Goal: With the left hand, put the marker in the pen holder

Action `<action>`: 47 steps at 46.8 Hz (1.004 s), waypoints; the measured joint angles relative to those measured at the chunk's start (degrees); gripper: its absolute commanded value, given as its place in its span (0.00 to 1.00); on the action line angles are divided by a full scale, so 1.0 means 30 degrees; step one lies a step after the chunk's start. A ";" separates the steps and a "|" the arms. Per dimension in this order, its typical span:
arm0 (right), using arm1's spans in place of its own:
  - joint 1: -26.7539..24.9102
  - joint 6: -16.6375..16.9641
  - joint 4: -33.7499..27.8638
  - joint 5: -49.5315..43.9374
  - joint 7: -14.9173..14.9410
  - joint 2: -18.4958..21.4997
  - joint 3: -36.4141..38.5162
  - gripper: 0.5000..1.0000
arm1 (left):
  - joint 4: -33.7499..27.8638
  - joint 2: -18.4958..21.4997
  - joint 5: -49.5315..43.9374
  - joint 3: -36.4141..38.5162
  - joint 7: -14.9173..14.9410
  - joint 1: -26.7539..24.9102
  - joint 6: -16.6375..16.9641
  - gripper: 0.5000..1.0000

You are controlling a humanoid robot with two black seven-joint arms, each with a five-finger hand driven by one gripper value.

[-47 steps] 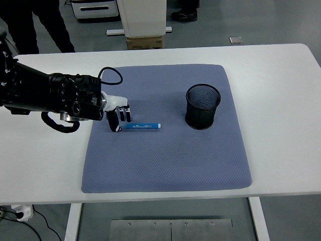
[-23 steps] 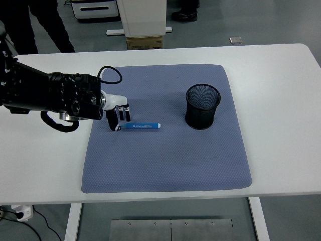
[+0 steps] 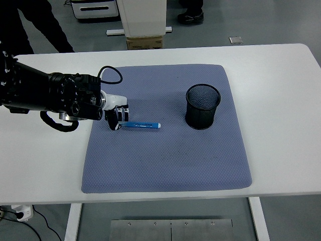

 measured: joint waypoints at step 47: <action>0.0000 0.0008 0.0006 0.0002 -0.0005 0.0000 0.0001 1.00 | 0.0040 0.0000 -0.0015 0.0008 -0.0032 -0.0524 0.0049 0.06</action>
